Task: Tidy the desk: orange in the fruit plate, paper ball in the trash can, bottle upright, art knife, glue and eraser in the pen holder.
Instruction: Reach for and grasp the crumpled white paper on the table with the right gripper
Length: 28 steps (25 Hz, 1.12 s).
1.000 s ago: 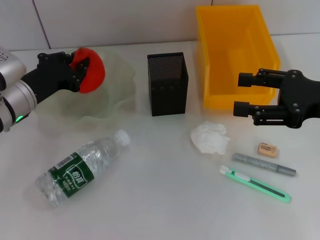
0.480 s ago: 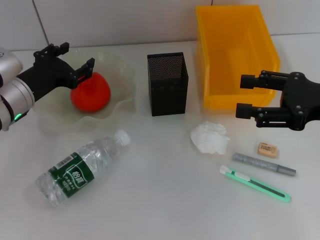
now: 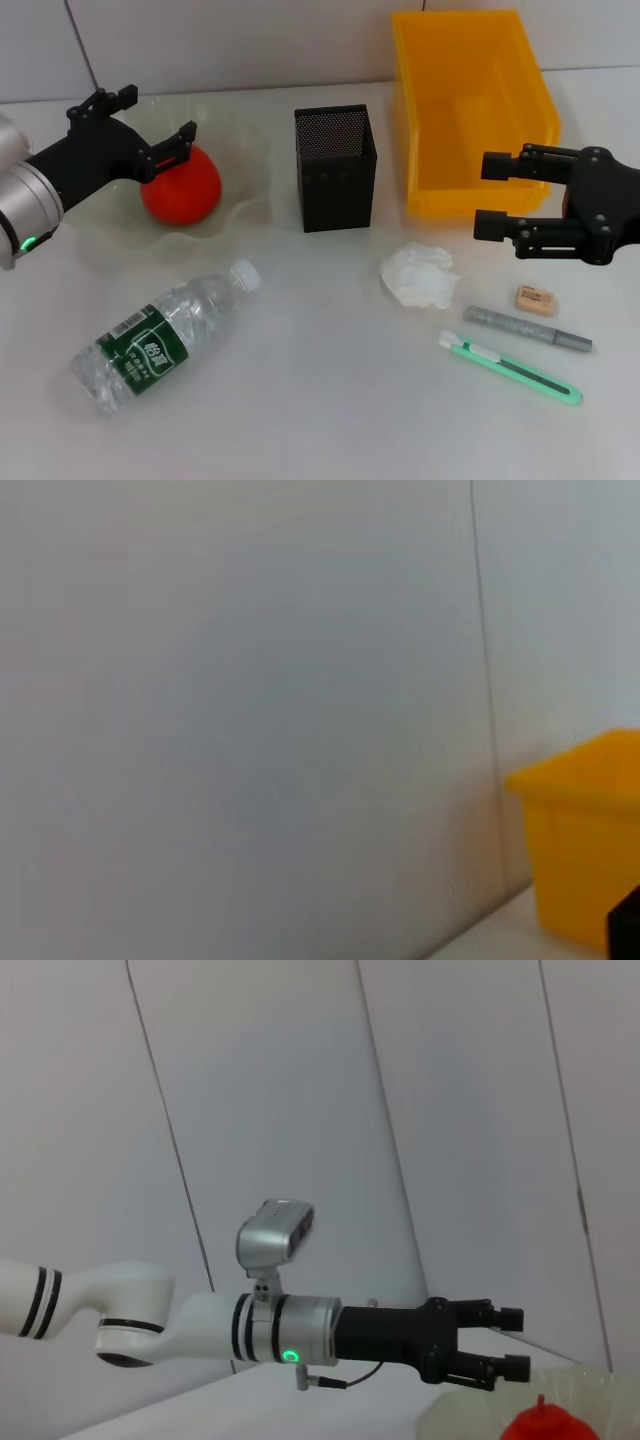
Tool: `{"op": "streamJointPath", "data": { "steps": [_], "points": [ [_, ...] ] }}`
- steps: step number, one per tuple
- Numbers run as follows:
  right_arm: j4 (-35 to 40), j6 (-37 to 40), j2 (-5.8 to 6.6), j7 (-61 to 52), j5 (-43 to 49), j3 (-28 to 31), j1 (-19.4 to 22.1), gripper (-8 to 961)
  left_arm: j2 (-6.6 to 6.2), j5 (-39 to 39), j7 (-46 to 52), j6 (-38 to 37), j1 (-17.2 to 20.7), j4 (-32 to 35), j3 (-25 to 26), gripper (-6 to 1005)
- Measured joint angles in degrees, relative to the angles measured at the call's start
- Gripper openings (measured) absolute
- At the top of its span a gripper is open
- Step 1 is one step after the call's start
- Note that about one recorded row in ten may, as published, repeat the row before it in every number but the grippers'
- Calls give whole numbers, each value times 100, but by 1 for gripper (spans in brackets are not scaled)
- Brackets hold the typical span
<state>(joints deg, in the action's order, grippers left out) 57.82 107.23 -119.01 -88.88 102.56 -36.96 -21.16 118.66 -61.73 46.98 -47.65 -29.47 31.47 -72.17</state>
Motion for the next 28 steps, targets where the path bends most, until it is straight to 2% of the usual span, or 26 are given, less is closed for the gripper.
{"op": "streamJointPath", "data": {
  "steps": [4,9,13,15,24,25,28],
  "points": [
    [1,1,0,-8,-7,102,-1,789,-6,-27,234,-567,312,432,-19,864],
    [2,0,0,-9,-9,152,8,789,-51,-41,646,-1188,522,715,-19,862],
    [-14,-1,0,10,-9,175,18,789,-72,-75,825,-1426,566,791,-17,862],
    [-14,-1,0,11,-9,175,17,789,-99,-439,1208,-1866,594,957,31,862],
    [2,-61,15,10,-9,172,55,789,-105,-1137,1726,-2453,587,1274,37,862],
    [1,-61,20,6,-8,172,69,789,-162,-1327,1947,-2858,568,1362,58,862],
    [4,-39,36,-9,-8,175,106,789,-286,-1372,2141,-3271,552,1397,63,863]
  ]
}}
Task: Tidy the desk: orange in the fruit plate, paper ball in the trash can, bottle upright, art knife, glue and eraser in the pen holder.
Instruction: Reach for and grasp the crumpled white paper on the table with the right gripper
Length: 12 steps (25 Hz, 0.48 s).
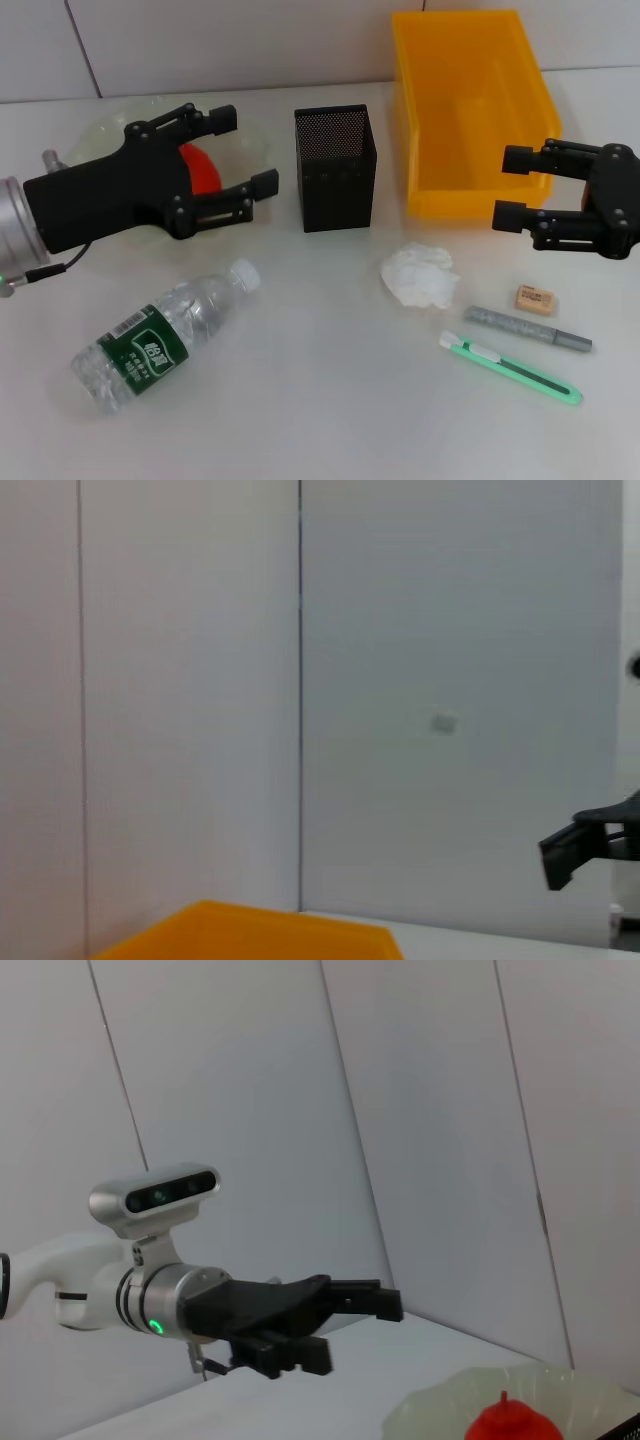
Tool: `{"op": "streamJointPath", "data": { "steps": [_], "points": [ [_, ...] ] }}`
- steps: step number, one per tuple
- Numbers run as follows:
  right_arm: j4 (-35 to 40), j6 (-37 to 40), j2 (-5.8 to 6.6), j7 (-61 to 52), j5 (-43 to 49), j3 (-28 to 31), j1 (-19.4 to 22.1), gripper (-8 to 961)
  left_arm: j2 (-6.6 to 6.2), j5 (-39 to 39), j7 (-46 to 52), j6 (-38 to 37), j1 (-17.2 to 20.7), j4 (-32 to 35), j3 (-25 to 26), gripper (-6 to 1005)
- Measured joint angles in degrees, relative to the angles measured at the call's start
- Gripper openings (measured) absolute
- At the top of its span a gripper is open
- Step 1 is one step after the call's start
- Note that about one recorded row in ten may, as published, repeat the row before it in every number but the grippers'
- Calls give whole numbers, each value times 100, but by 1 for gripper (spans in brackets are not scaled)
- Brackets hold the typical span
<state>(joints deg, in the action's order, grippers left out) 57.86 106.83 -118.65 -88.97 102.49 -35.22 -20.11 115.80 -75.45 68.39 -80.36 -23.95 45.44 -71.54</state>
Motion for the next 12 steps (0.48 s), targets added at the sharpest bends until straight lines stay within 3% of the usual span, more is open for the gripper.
{"op": "streamJointPath", "data": {
  "steps": [6,12],
  "points": [
    [57,25,7,-10,19,71,44,789,-195,-64,356,-741,24,33,7,863],
    [140,32,-16,-11,57,25,48,789,-199,-681,571,-1284,59,49,385,863]
  ]
}}
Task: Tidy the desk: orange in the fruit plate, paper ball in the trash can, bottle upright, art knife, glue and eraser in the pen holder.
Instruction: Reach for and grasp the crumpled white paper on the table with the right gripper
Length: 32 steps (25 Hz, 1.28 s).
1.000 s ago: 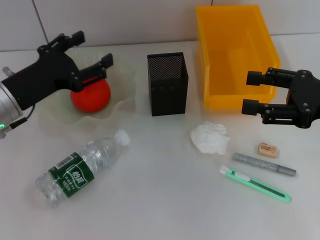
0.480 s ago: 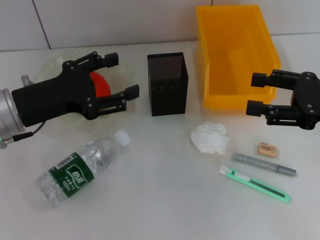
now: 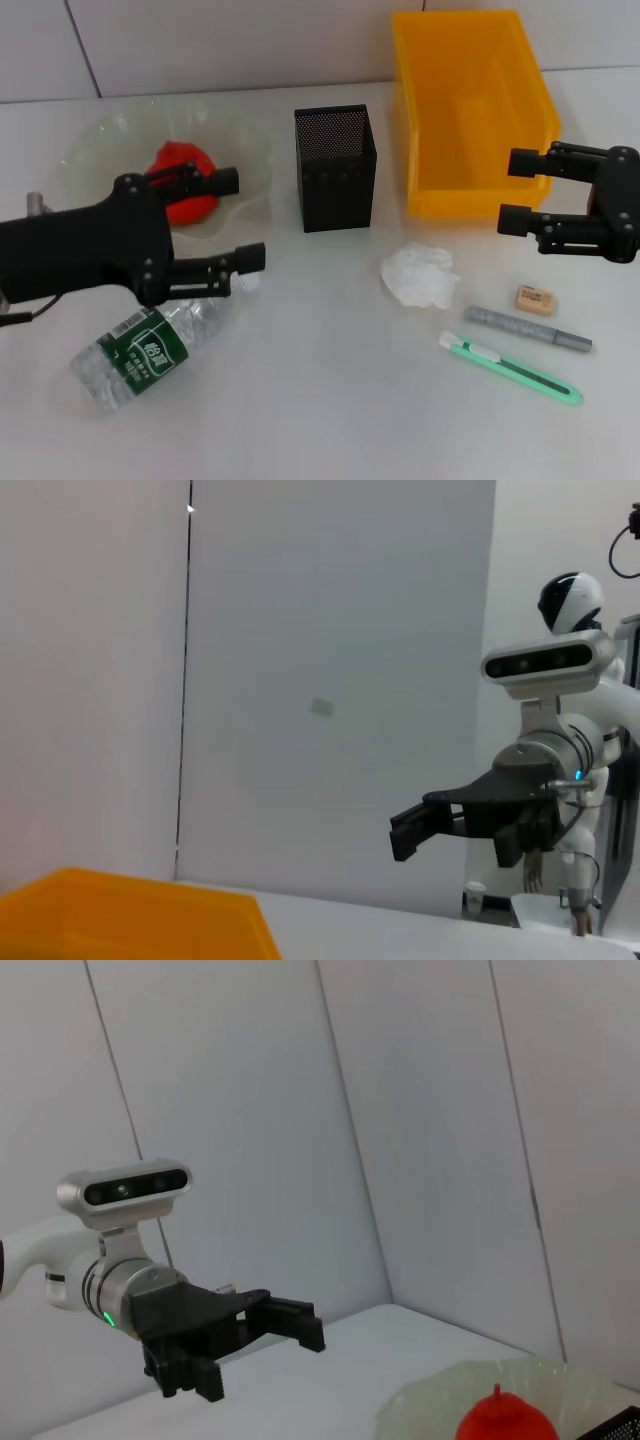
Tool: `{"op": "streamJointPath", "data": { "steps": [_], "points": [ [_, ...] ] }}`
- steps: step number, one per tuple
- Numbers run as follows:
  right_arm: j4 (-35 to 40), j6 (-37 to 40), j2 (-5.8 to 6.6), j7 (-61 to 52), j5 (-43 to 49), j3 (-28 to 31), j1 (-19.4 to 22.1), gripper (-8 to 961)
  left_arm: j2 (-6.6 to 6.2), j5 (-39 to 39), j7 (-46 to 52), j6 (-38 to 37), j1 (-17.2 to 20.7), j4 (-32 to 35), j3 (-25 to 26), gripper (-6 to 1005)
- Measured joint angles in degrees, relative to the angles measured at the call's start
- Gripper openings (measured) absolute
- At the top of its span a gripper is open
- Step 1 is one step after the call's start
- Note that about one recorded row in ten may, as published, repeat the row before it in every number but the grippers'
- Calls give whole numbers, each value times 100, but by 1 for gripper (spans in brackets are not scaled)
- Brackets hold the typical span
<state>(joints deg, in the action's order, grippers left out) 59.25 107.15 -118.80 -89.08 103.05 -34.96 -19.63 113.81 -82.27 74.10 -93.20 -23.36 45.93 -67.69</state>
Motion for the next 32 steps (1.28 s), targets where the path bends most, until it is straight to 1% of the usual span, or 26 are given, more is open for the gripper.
{"op": "streamJointPath", "data": {
  "steps": [2,4,10,13,20,22,24,26,32],
  "points": [
    [59,-7,-13,0,46,-17,-20,789,29,-192,-7,-156,44,-27,134,863],
    [65,-7,-16,0,63,-17,-32,789,34,-209,-20,-192,75,-30,162,862],
    [78,-52,-20,-20,362,-28,-147,789,18,-231,-44,-264,236,-61,437,862],
    [97,-97,-20,-154,571,-28,-241,789,22,-231,-46,-279,269,-65,491,862],
    [596,-523,-20,-998,1014,-41,-428,788,48,-237,-48,-225,262,-67,495,862],
    [832,-643,-5,-1524,1294,-48,-569,788,53,-238,-50,-220,260,-67,495,862],
    [914,-664,0,-1683,1412,-66,-623,788,66,-238,-53,-216,259,-67,495,862],
    [1094,-676,3,-2028,1687,-182,-724,788,79,-239,-56,-188,259,-67,495,862],
    [1628,-688,-13,-3077,2516,-900,-1039,788,106,-245,-59,-126,265,-67,495,862]
  ]
}}
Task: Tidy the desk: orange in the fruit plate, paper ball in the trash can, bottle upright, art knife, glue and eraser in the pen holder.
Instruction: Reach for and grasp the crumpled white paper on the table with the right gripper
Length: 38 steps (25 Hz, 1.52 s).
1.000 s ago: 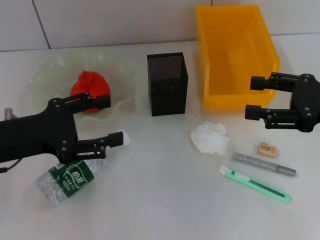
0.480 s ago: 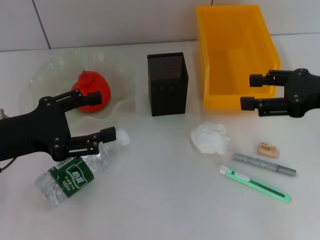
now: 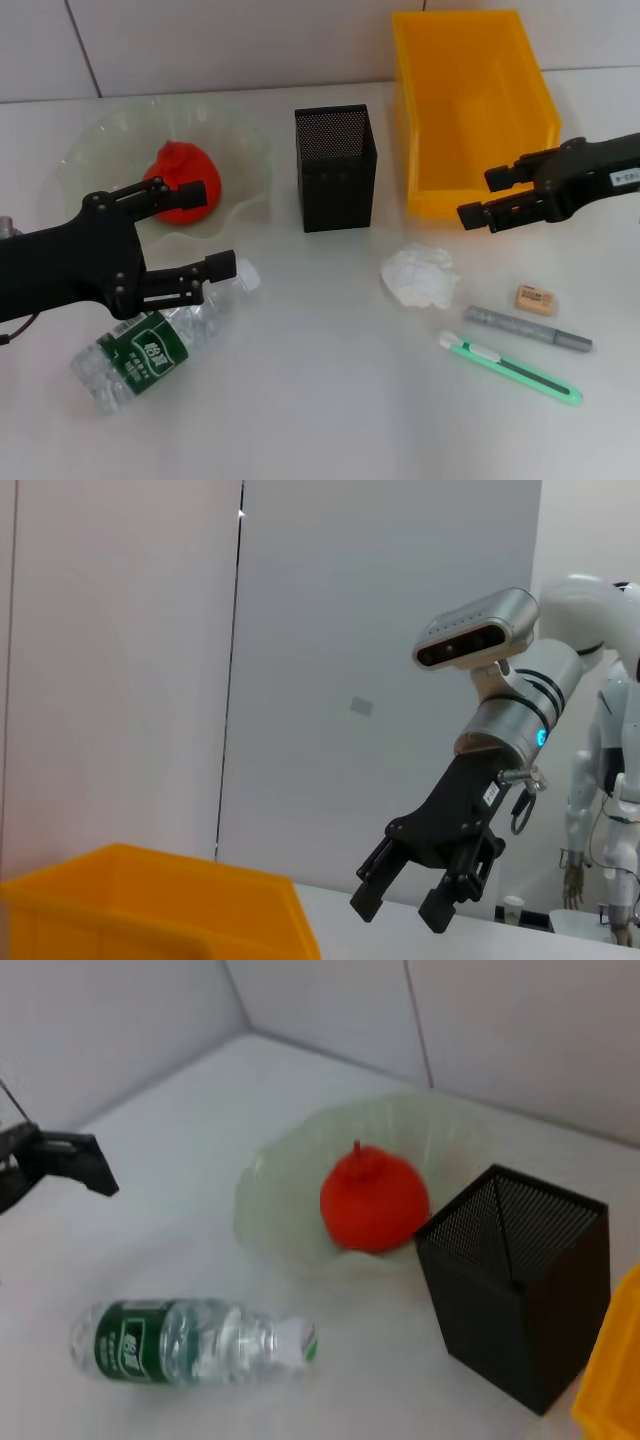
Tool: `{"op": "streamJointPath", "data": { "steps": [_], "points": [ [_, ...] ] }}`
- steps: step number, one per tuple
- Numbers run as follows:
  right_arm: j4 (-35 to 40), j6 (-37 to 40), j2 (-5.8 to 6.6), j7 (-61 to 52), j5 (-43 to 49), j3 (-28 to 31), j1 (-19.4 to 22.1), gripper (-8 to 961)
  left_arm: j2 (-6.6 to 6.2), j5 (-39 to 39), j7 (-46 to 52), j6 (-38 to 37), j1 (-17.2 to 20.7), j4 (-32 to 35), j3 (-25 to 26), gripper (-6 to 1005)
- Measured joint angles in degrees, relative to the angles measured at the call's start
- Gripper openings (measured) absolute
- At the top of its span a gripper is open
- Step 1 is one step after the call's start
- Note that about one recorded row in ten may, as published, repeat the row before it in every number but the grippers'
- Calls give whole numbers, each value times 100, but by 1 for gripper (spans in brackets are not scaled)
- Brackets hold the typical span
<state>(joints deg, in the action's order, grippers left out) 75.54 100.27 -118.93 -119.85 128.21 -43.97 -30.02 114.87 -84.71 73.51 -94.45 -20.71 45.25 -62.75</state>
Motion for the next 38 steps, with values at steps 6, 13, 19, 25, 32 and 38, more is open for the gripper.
{"op": "streamJointPath", "data": {
  "steps": [6,13,19,25,32,38],
  "points": [
    [286,143,68,-723,533,-394,-410,788,0,-2,-3,68,-1,-7,-29,862],
    [265,305,144,-1300,1457,-872,-952,788,0,-2,-4,78,-13,-14,-28,862],
    [125,294,102,-1455,1822,-1304,-1181,788,8,-1,-4,118,-38,-52,-48,862],
    [-213,186,68,-1468,2061,-1329,-1370,788,18,-1,-45,127,-38,-52,-45,862],
    [-611,-208,65,-1407,2138,-1644,-1438,780,35,-1,-65,146,-39,-58,-46,862],
    [-903,-453,24,-1393,2136,-1901,-1553,765,83,-143,-66,161,-56,-61,-6,862]
  ]
}}
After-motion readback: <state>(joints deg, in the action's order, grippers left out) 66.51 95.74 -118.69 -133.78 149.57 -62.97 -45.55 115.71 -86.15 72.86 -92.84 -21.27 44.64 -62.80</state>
